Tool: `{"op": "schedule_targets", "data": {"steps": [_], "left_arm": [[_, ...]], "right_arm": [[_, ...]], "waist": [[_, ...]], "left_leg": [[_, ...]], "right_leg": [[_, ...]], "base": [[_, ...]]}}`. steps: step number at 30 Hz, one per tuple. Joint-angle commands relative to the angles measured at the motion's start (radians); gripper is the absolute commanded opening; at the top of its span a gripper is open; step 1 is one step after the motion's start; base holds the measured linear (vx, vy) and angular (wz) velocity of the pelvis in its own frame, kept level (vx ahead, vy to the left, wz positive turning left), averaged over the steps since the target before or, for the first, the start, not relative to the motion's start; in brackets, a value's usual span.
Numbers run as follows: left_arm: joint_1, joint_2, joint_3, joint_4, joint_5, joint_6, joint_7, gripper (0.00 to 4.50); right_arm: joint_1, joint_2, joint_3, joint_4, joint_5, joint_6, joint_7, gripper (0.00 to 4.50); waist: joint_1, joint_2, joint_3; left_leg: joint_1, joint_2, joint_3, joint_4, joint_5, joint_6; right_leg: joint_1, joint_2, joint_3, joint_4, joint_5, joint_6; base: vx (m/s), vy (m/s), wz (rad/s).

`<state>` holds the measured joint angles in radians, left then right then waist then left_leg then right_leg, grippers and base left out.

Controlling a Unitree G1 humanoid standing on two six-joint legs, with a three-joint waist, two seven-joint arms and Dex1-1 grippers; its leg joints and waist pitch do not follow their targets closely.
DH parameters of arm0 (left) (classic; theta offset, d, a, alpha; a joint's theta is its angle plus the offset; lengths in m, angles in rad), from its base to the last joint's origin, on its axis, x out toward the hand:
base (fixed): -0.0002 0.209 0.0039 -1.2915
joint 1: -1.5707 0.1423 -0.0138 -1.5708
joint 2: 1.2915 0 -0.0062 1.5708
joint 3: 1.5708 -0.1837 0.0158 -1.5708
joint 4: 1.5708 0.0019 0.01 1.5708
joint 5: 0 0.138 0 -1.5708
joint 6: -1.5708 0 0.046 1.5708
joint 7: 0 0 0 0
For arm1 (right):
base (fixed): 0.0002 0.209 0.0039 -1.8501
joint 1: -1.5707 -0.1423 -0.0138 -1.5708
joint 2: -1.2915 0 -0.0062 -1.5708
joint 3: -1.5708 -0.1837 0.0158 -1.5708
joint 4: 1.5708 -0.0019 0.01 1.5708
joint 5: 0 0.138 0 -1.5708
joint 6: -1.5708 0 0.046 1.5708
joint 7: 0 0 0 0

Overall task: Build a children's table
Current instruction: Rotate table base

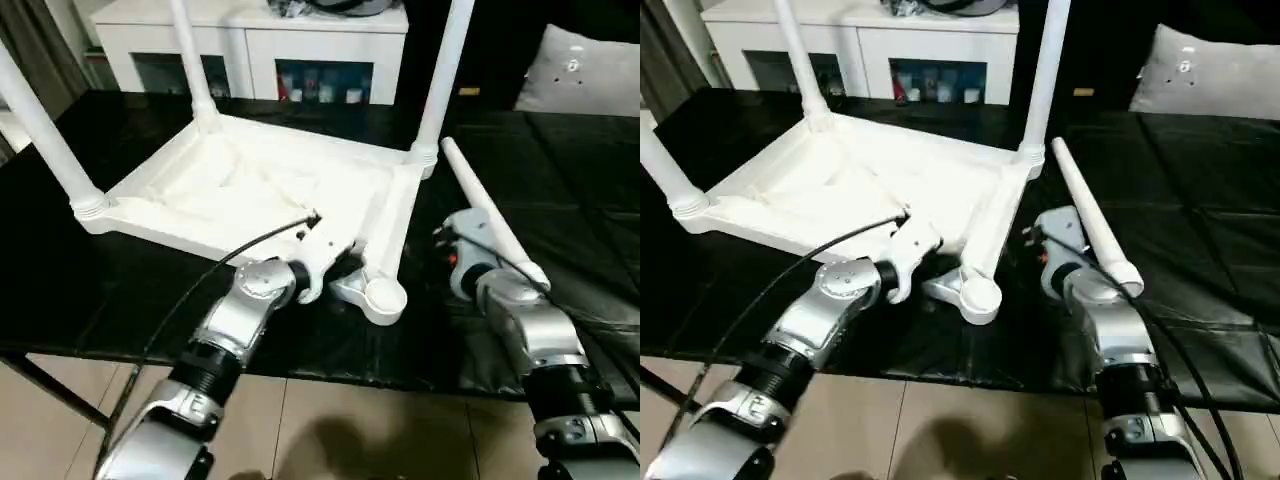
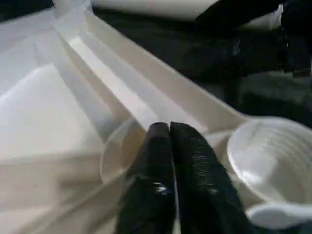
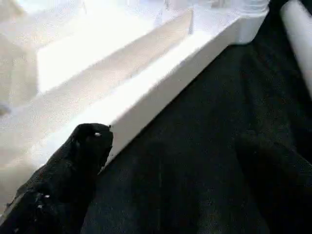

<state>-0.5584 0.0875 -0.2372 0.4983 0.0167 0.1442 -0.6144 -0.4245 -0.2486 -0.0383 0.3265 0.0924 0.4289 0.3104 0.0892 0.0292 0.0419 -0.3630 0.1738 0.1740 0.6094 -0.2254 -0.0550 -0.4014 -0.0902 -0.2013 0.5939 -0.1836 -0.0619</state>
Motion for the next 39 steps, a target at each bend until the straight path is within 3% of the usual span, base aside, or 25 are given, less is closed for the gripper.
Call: {"op": "schedule_targets", "data": {"steps": [1, 4, 5, 6, 7, 8, 9, 10, 13, 14, 17, 18, 20, 23, 24, 25, 33, 35, 37, 38, 39], "left_arm": [[0.080, -0.001, 0.090, -0.143, -0.048, 0.015, 0.080, 0.53], [0.121, -0.010, 0.142, -0.217, -0.071, 0.049, 0.146, 0.86], [0.121, -0.010, 0.142, -0.217, -0.071, 0.049, 0.146, 0.89], [0.153, -0.019, 0.182, -0.271, -0.079, 0.062, 0.200, 0.89], [0.178, -0.021, 0.209, -0.309, -0.078, 0.067, 0.232, 1.13], [0.186, -0.022, 0.217, -0.319, -0.078, 0.067, 0.240, 1.24], [0.210, -0.021, 0.238, -0.352, -0.076, 0.078, 0.261, 1.29], [0.246, -0.016, 0.261, -0.399, -0.067, 0.083, 0.292, 1.29], [0.273, -0.014, 0.270, -0.444, -0.071, 0.101, 0.307, 1.56], [0.292, -0.008, 0.281, -0.479, -0.061, 0.128, 0.335, 1.71], [0.309, -0.007, 0.298, -0.506, -0.060, 0.087, 0.356, 1.74], [0.314, -0.016, 0.309, -0.511, -0.055, 0.060, 0.380, 1.95], [0.321, -0.023, 0.323, -0.527, -0.063, 0.088, 0.396, 2.15], [0.323, -0.013, 0.327, -0.523, -0.036, 0.101, 0.430, 2.20], [0.320, -0.014, 0.339, -0.523, -0.022, 0.156, 0.468, 2.44], [0.315, -0.009, 0.338, -0.524, -0.017, 0.193, 0.473, 2.44], [0.341, 0.004, 0.301, -0.565, -0.029, 0.177, 0.447, 2.49], [0.342, 0.003, 0.300, -0.571, -0.029, 0.194, 0.451, 2.67], [0.342, 0.022, 0.276, -0.565, -0.004, 0.208, 0.440, 2.93], [0.342, 0.034, 0.260, -0.557, 0.016, 0.201, 0.437, 2.93], [0.343, 0.039, 0.250, -0.554, 0.018, 0.194, 0.429, 3.00]], "right_arm": [[0.067, 0.027, -0.044, -0.152, 0.034, -0.012, -0.043, 4.50], [0.109, 0.039, -0.049, -0.226, 0.040, -0.012, -0.057, 4.50], [0.109, 0.039, -0.049, -0.226, 0.040, -0.012, -0.057, 4.50], [0.141, 0.062, -0.065, -0.282, 0.062, 0.015, -0.075, 4.50], [0.167, 0.079, -0.072, -0.321, 0.071, 0.022, -0.088, 4.50], [0.174, 0.084, -0.074, -0.331, 0.073, 0.024, -0.091, 4.50], [0.199, 0.099, -0.076, -0.364, 0.085, 0.027, -0.096, 4.50], [0.235, 0.124, -0.076, -0.412, 0.102, 0.050, -0.106, 4.50], [0.255, 0.132, -0.066, -0.439, 0.092, 0.055, -0.119, 4.50], [0.266, 0.115, -0.039, -0.453, 0.053, 0.031, -0.126, 4.50], [0.268, 0.137, -0.063, -0.487, 0.096, 0.005, -0.121, 4.50], [0.270, 0.139, -0.068, -0.499, 0.106, 0.004, -0.117, 4.50], [0.272, 0.139, -0.075, -0.509, 0.107, 0.000, -0.117, 4.50], [0.263, 0.150, -0.088, -0.518, 0.102, -0.019, -0.139, 4.50], [0.249, 0.163, -0.105, -0.522, 0.107, 0.040, -0.182, 4.50], [0.244, 0.173, -0.109, -0.514, 0.087, 0.010, -0.216, 4.50], [0.249, 0.211, -0.136, -0.513, 0.127, 0.049, -0.248, 4.50], [0.257, 0.167, -0.088, -0.502, 0.069, 0.024, -0.226, 4.50], [0.257, 0.171, -0.078, -0.497, 0.048, 0.019, -0.248, 4.50], [0.257, 0.166, -0.065, -0.499, 0.041, 0.032, -0.246, 4.50], [0.254, 0.170, -0.062, -0.507, 0.052, 0.102, -0.257, 4.50]], "waist": [[0.005, -0.021, -0.078], [0.002, -0.023, -0.077], [0.002, -0.022, -0.072], [0.003, -0.020, -0.069], [0.001, -0.020, -0.069], [0.001, -0.018, -0.064], [-0.001, -0.019, -0.062], [0.000, -0.010, -0.061], [-0.003, -0.012, -0.061], [-0.003, -0.011, -0.060], [-0.002, -0.011, -0.057], [-0.001, -0.001, -0.057], [-0.002, -0.004, -0.060], [-0.004, -0.004, -0.063], [-0.007, -0.011, -0.064], [-0.006, -0.008, -0.065], [-0.003, -0.008, -0.063], [-0.002, -0.008, -0.063], [-0.004, -0.006, -0.061], [-0.004, -0.006, -0.061], [-0.006, -0.004, -0.060]], "left_leg": [[-0.009, 0.082, -0.034, -0.052, 0.066, 0.132], [-0.006, 0.079, -0.029, -0.051, 0.075, 0.149], [-0.005, 0.073, -0.026, -0.053, 0.057, 0.152], [-0.005, 0.067, -0.025, -0.054, 0.030, 0.145], [-0.005, 0.076, -0.027, -0.057, 0.023, 0.135], [-0.003, 0.083, -0.030, -0.060, 0.006, 0.127], [0.000, 0.081, -0.029, -0.063, -0.013, 0.122], [0.000, 0.077, -0.029, -0.065, -0.045, 0.101], [0.002, 0.074, -0.031, -0.068, -0.071, 0.083], [0.001, 0.075, -0.032, -0.069, -0.079, 0.073], [0.003, 0.068, -0.031, -0.069, -0.107, 0.070], [0.001, 0.068, -0.033, -0.070, -0.108, 0.070], [0.002, 0.072, -0.036, -0.070, -0.100, 0.071], [0.000, 0.075, -0.037, -0.070, -0.073, 0.076], [0.000, 0.077, -0.037, -0.069, -0.061, 0.076], [0.001, 0.076, -0.038, -0.069, -0.053, 0.078], [0.001, 0.076, -0.035, -0.069, -0.058, 0.080], [0.000, 0.074, -0.035, -0.068, -0.058, 0.076], [0.000, 0.072, -0.034, -0.068, -0.062, 0.072], [0.001, 0.070, -0.035, -0.069, -0.069, 0.070], [0.002, 0.070, -0.037, -0.070, -0.072, 0.071]], "right_leg": [[0.082, -0.107, 0.098, -0.055, -0.053, -0.067], [0.076, -0.101, 0.096, -0.054, -0.054, -0.079], [0.073, -0.097, 0.093, -0.065, -0.101, -0.067], [0.073, -0.094, 0.090, -0.076, -0.166, -0.043], [0.076, -0.097, 0.093, -0.073, -0.172, -0.041], [0.070, -0.098, 0.092, -0.080, -0.190, -0.031], [0.068, -0.096, 0.090, -0.085, -0.214, -0.027], [0.070, -0.096, 0.091, -0.090, -0.245, -0.011], [0.069, -0.092, 0.089, -0.095, -0.263, 0.009], [0.069, -0.091, 0.089, -0.096, -0.267, 0.015], [0.068, -0.092, 0.088, -0.105, -0.294, 0.034], [0.068, -0.091, 0.086, -0.106, -0.296, 0.040], [0.069, -0.089, 0.086, -0.103, -0.263, 0.045], [0.070, -0.089, 0.090, -0.092, -0.194, 0.023], [0.072, -0.088, 0.092, -0.086, -0.174, 0.015], [0.071, -0.089, 0.092, -0.083, -0.164, 0.007], [0.070, -0.095, 0.096, -0.085, -0.172, -0.009], [0.072, -0.093, 0.094, -0.085, -0.178, -0.003], [0.070, -0.091, 0.094, -0.088, -0.186, 0.009], [0.070, -0.090, 0.093, -0.090, -0.200, 0.017], [0.071, -0.087, 0.092, -0.091, -0.206, 0.023]], "base": [[0.000, 0.000, 0.00], [0.000, 0.000, 0.00], [0.000, 0.000, 0.00], [0.000, 0.000, 0.00], [0.000, 0.000, 0.00], [0.000, 0.000, 0.00], [0.000, 0.000, 0.00], [0.000, 0.000, 0.00], [0.000, 0.000, 0.00], [0.000, 0.000, 0.00], [0.000, 0.000, 0.00], [0.000, 0.000, 0.00], [0.000, 0.000, 0.00], [0.000, 0.000, 0.00], [0.000, 0.000, 0.00], [0.000, 0.000, 0.00], [0.000, 0.000, 0.00], [0.000, 0.000, 0.00], [0.000, 0.000, 0.00], [0.000, 0.000, 0.00], [0.000, 0.000, 0.00]]}}
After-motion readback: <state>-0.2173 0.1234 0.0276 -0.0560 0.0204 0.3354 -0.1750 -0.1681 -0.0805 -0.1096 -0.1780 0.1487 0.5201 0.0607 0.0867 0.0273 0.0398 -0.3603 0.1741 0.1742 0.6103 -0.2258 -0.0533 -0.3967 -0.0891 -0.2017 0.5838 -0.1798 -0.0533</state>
